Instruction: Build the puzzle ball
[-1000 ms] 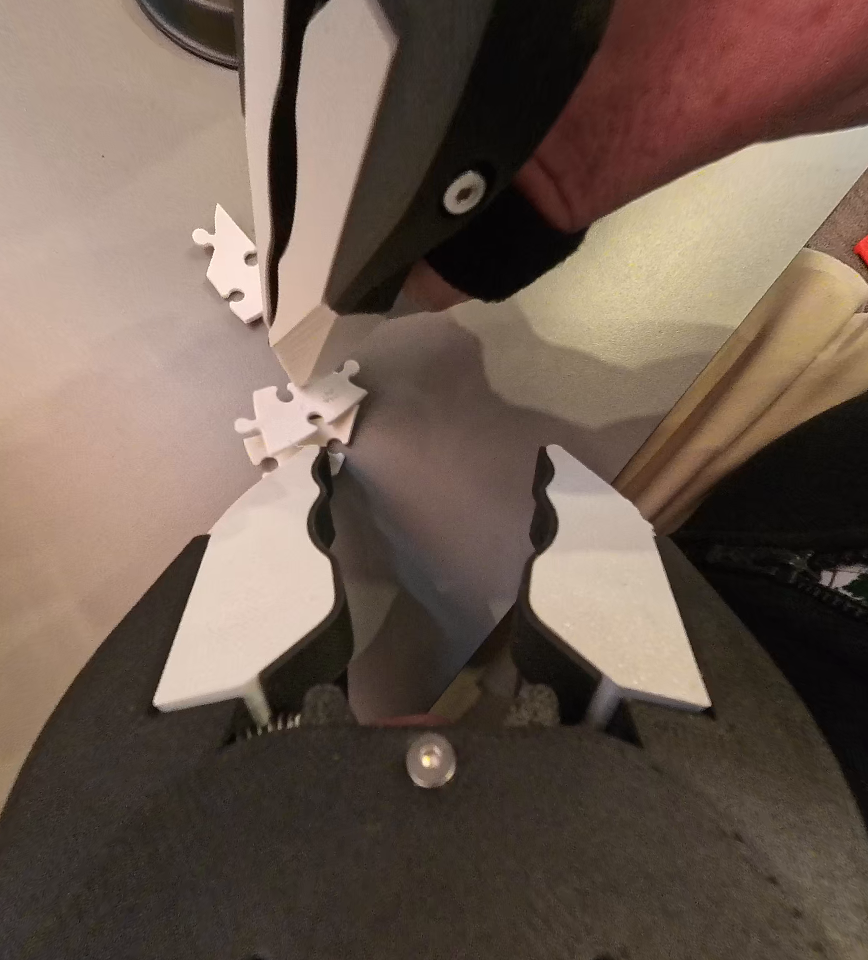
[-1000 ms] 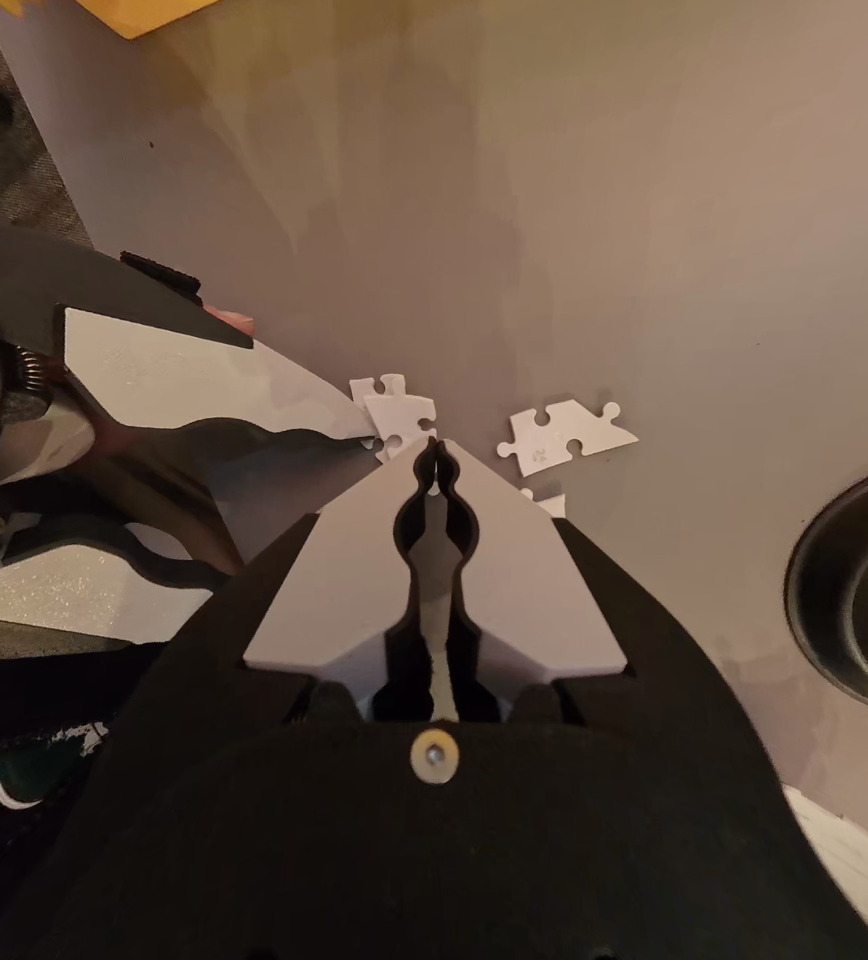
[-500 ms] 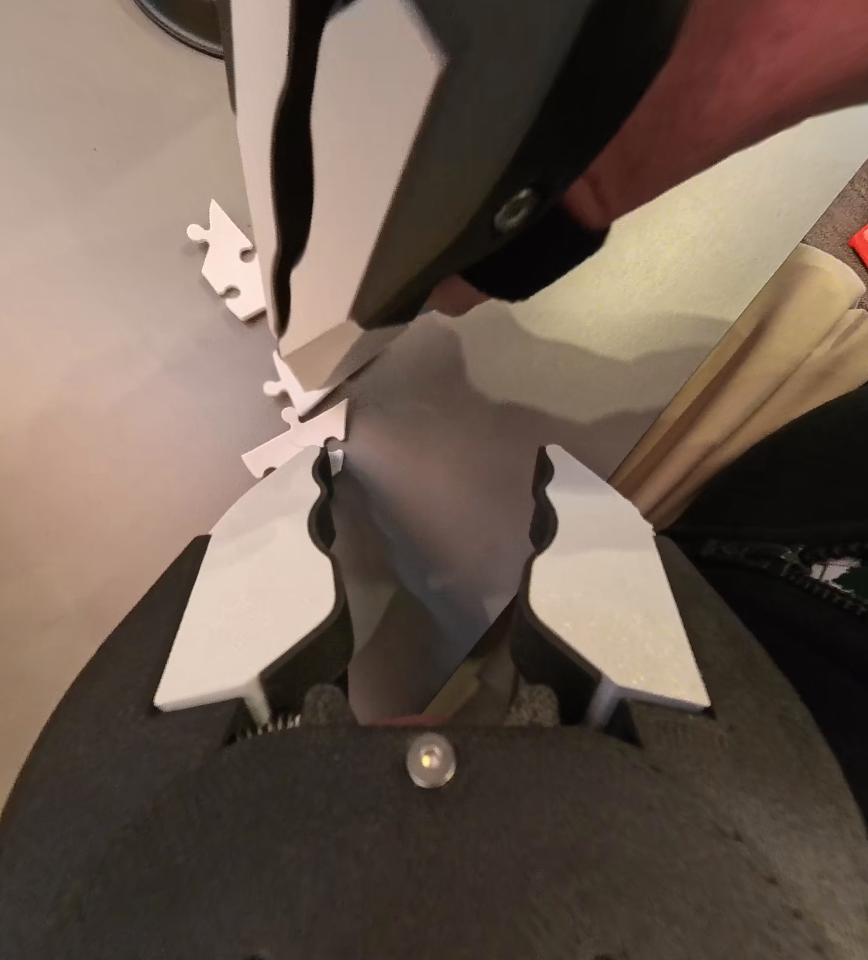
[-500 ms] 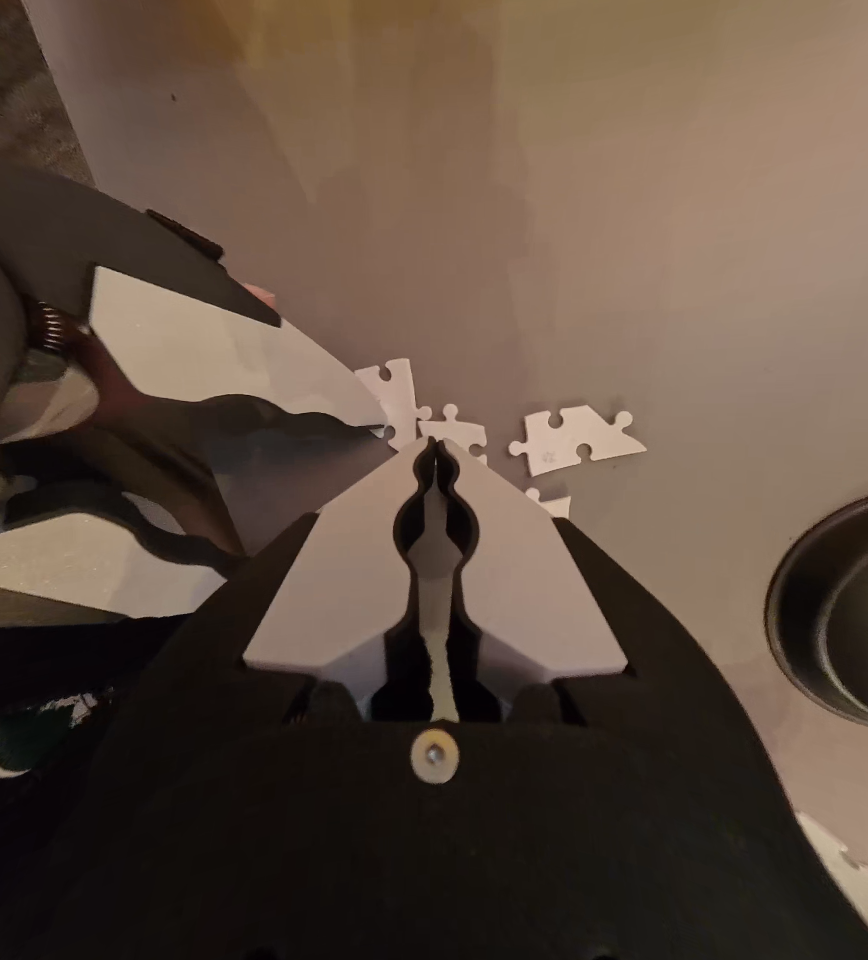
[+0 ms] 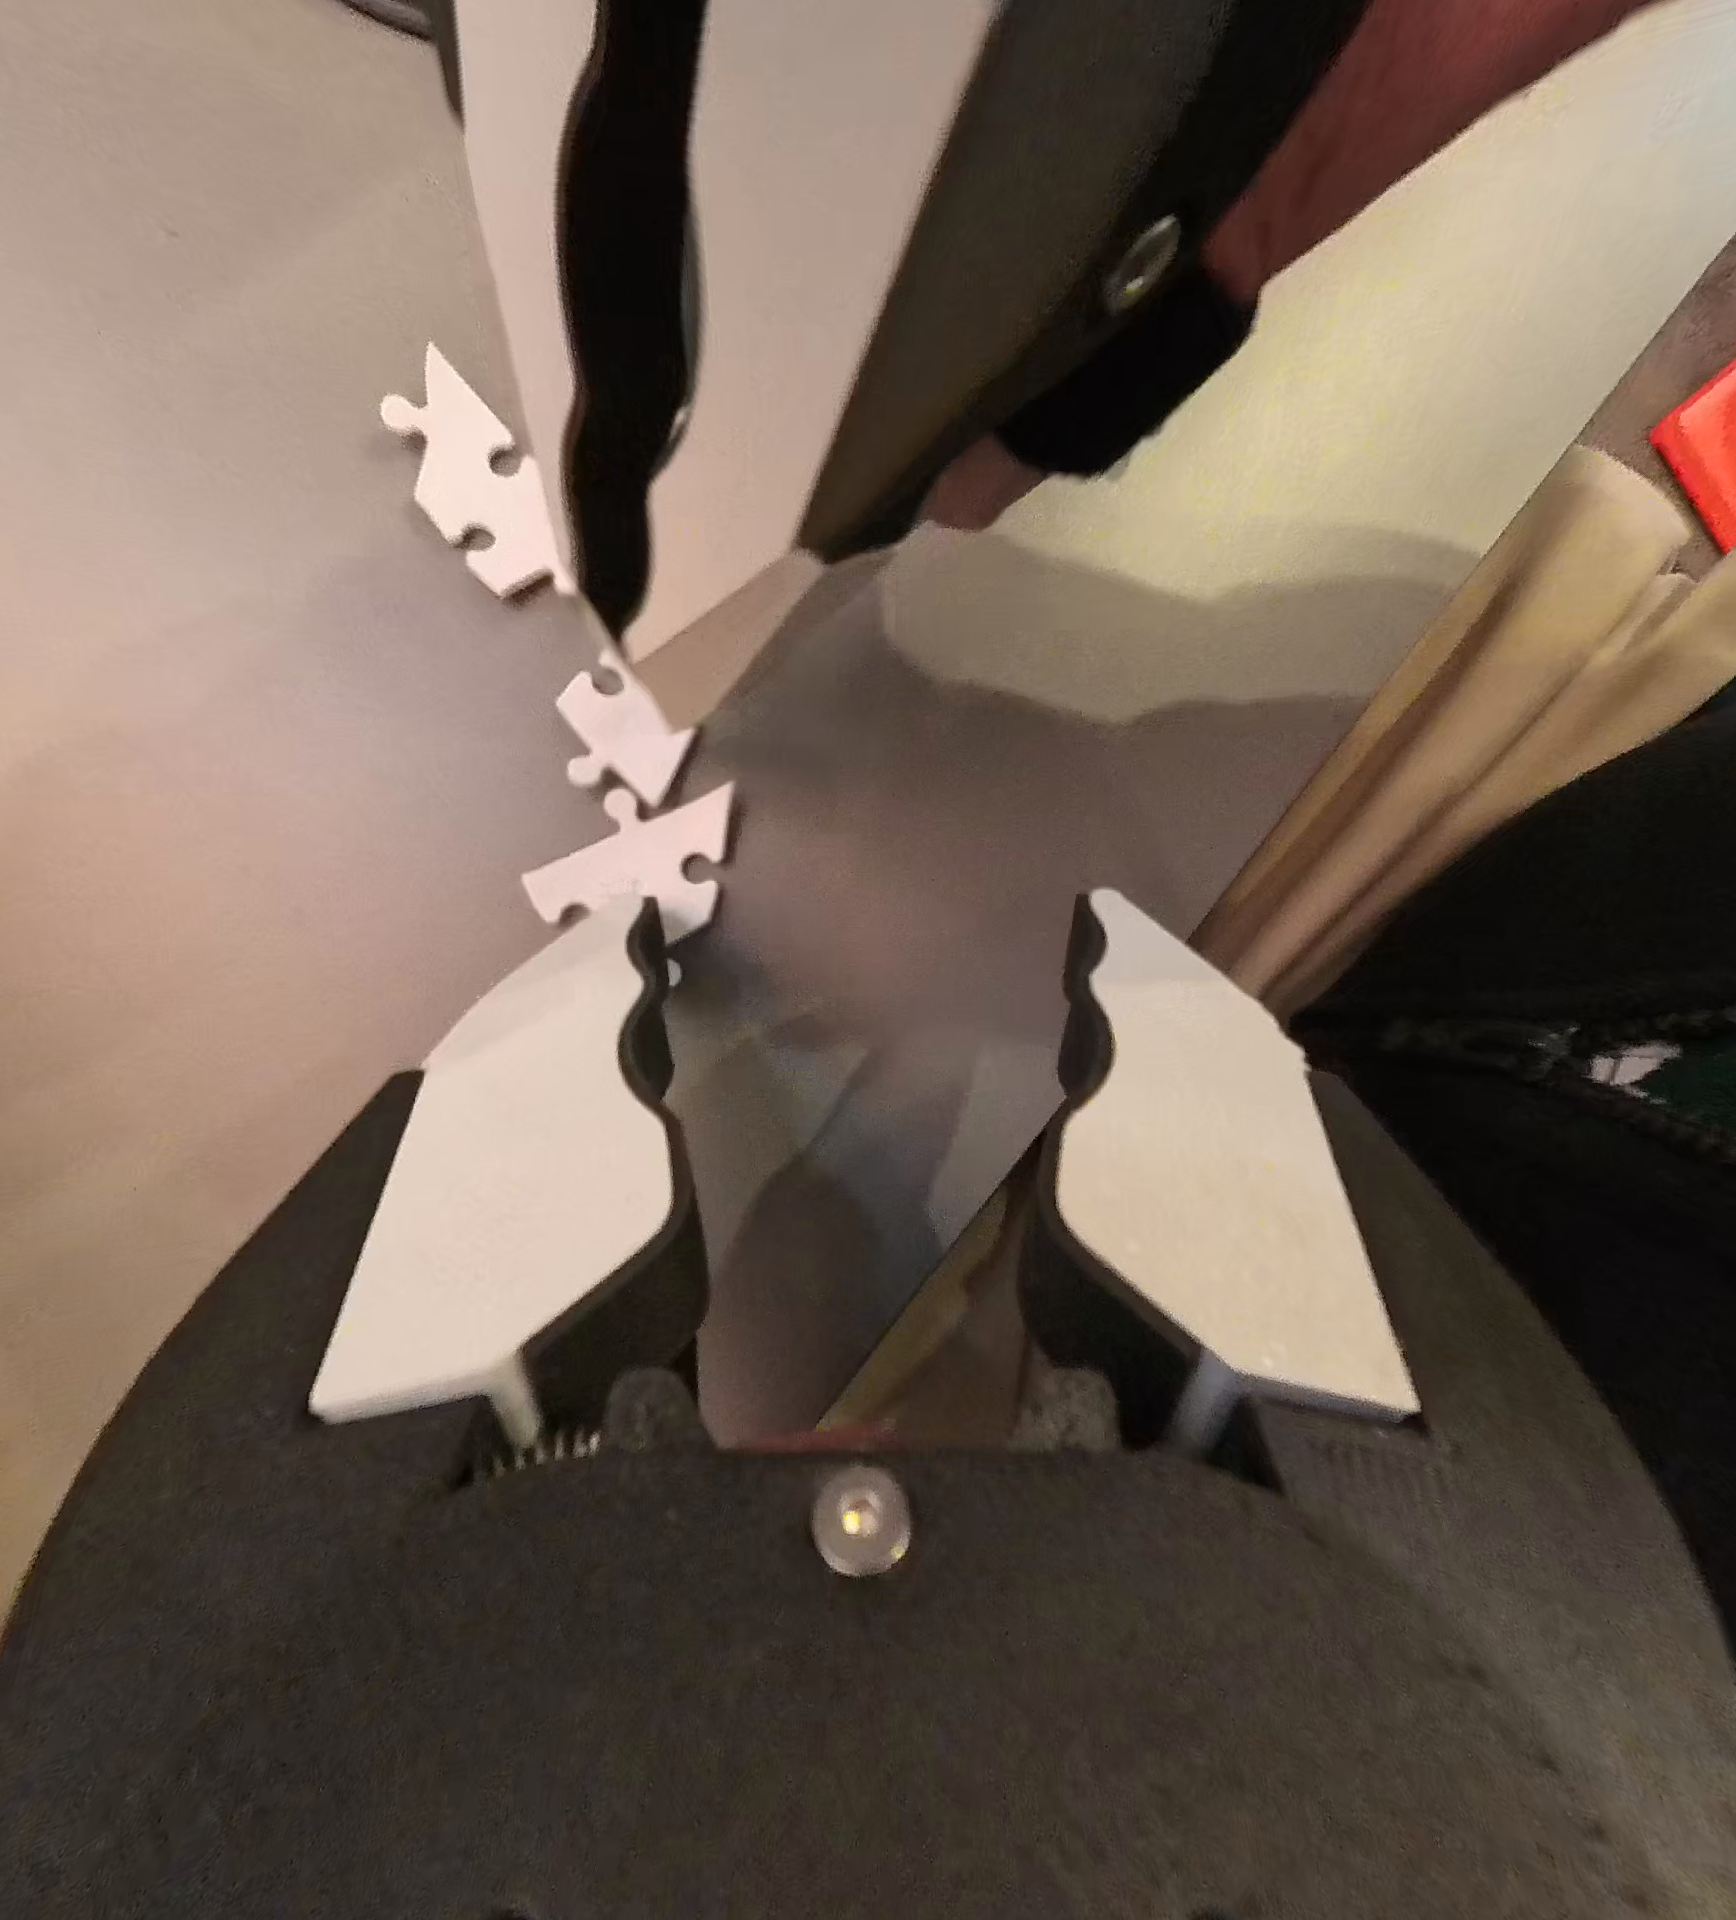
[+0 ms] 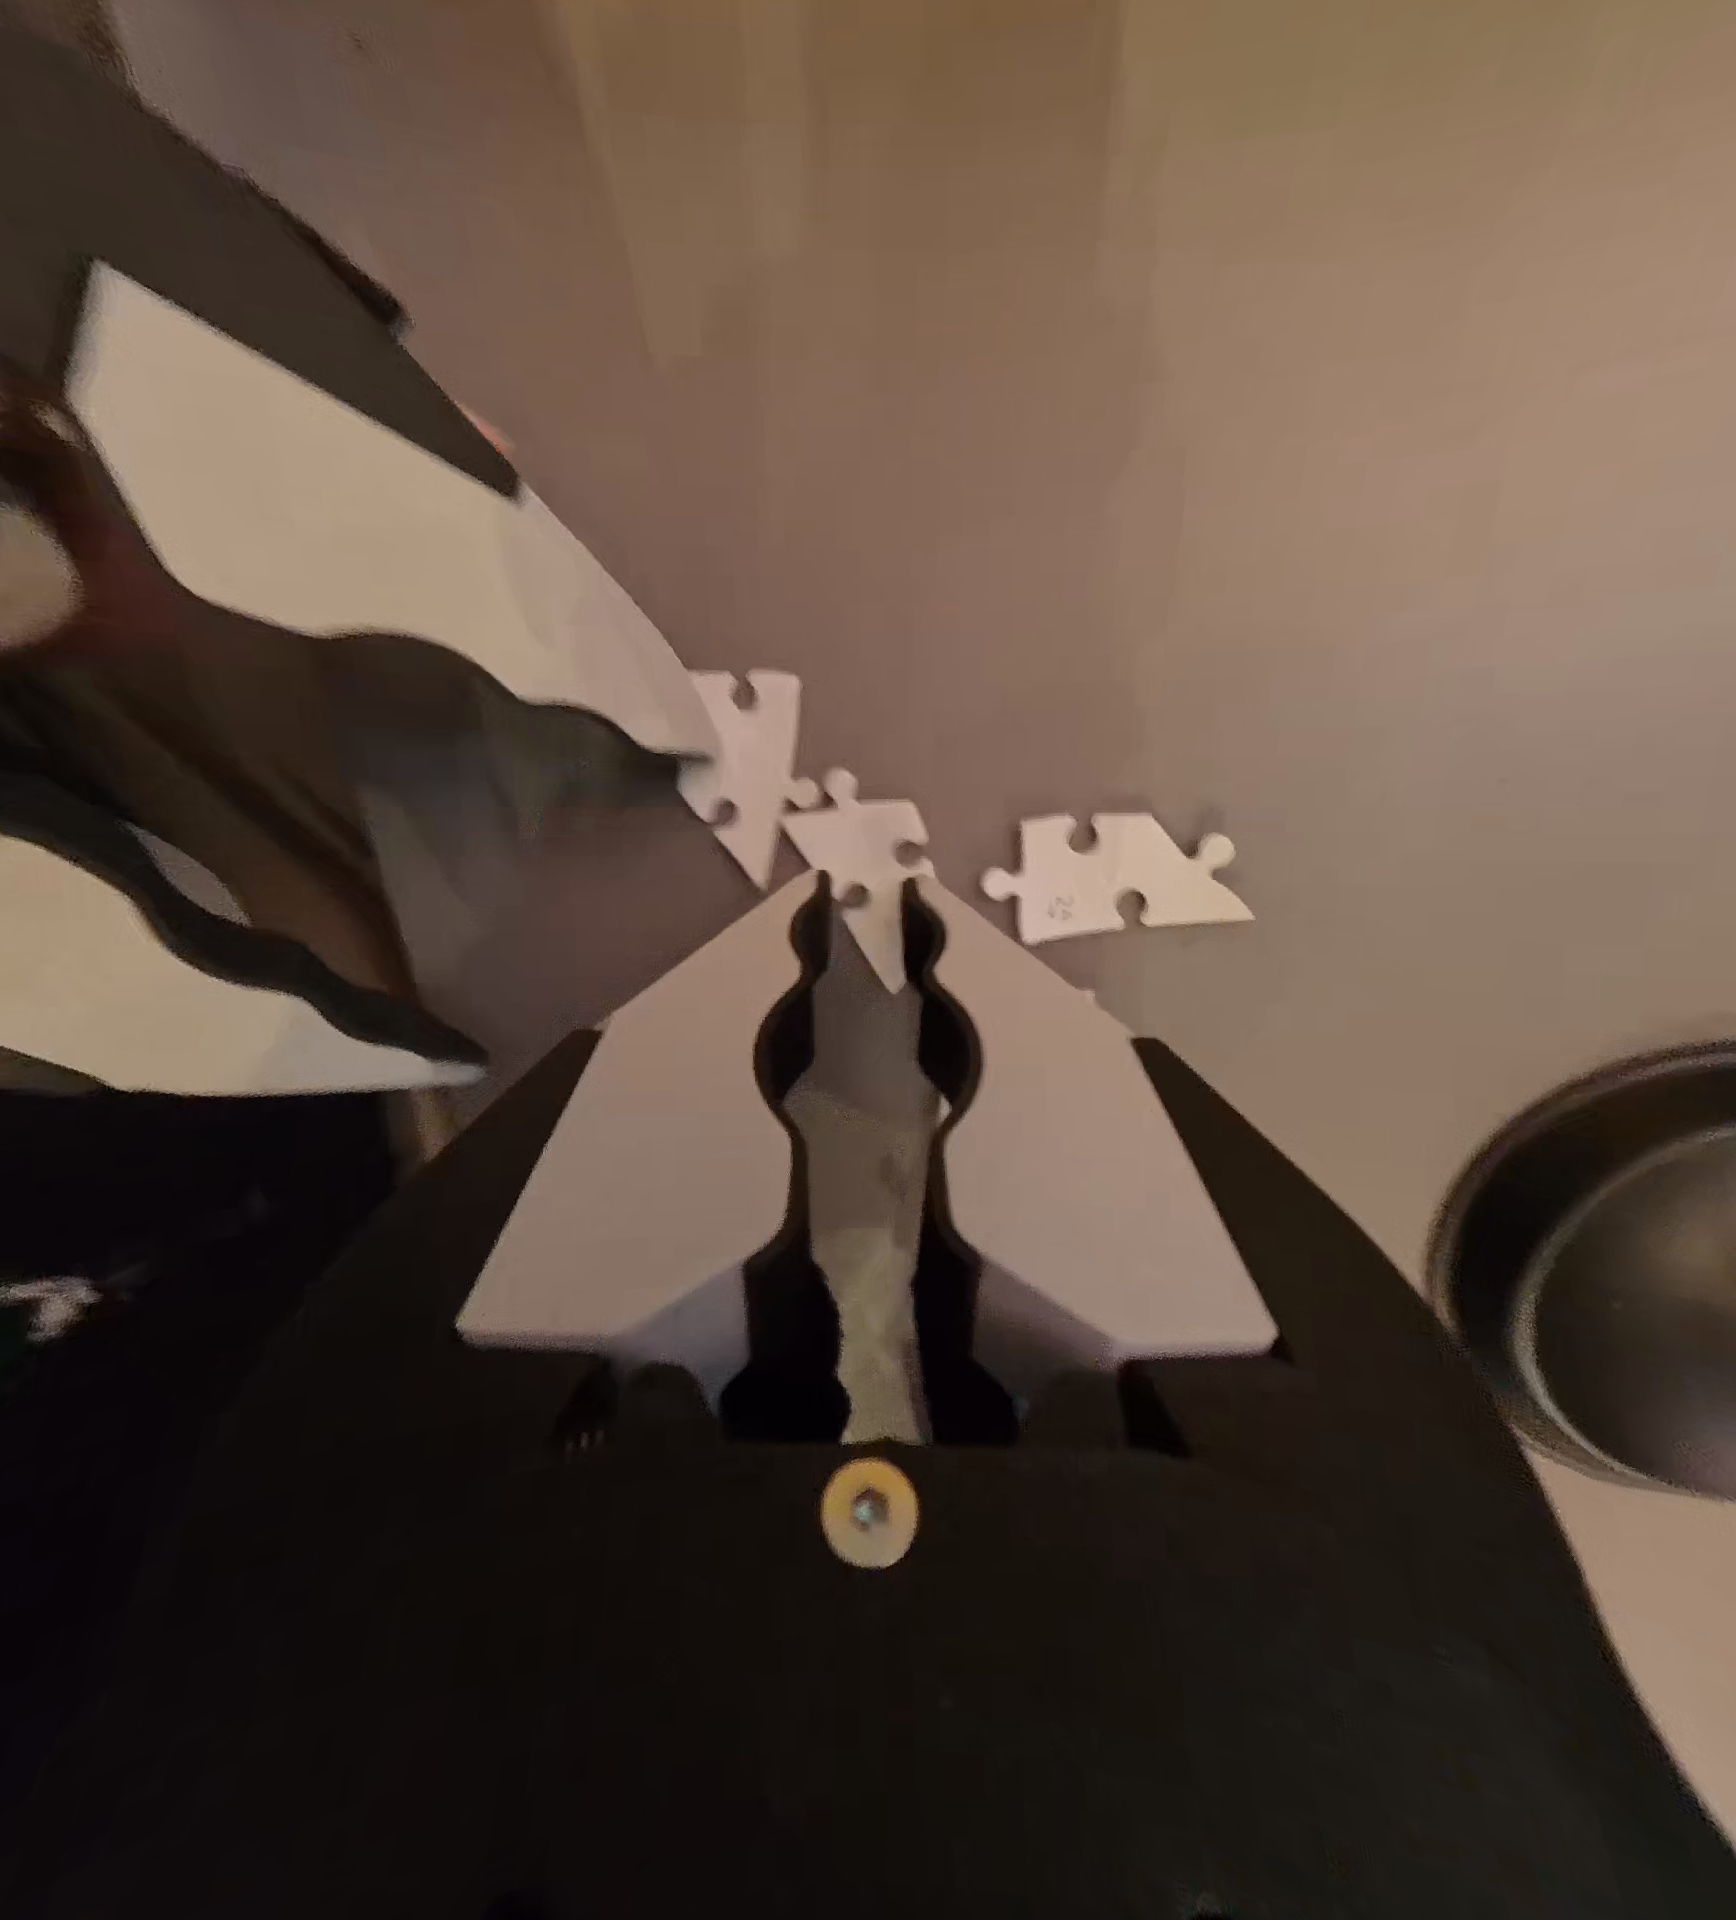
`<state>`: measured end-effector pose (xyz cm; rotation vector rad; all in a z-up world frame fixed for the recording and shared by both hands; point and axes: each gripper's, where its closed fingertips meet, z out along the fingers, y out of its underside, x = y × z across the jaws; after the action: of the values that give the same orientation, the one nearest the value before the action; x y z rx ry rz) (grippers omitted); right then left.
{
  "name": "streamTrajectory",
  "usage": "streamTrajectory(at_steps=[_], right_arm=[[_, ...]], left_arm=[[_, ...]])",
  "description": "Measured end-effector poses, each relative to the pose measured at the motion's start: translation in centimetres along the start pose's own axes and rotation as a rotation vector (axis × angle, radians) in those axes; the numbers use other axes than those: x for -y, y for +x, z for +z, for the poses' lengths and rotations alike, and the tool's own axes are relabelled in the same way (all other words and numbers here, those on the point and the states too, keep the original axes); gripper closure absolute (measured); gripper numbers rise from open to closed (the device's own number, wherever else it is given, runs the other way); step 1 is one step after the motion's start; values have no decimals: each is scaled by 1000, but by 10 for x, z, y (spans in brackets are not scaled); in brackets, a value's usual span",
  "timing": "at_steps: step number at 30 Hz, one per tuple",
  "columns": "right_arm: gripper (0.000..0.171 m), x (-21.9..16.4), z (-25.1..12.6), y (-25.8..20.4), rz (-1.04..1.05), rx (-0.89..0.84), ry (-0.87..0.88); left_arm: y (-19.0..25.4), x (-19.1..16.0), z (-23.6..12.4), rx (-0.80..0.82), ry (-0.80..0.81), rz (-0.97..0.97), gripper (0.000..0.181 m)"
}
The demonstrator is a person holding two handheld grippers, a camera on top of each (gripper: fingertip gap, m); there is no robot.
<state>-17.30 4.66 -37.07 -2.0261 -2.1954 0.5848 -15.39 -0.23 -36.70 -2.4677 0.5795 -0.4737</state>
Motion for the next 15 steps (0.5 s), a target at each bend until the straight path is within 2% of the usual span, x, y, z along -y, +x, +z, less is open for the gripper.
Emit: streamTrajectory(at_steps=[8,12,15], right_arm=[[150,-6,2,-2,-250,-40,-51],[144,-6,0,-1,-243,-46,-46],[145,-6,2,0,-259,-51,-45]], left_arm=[[-3,-3,-2,0,-3,-13,108],[-3,-4,-2,0,-2,-13,108],[-3,-4,-2,0,-2,-10,109]])
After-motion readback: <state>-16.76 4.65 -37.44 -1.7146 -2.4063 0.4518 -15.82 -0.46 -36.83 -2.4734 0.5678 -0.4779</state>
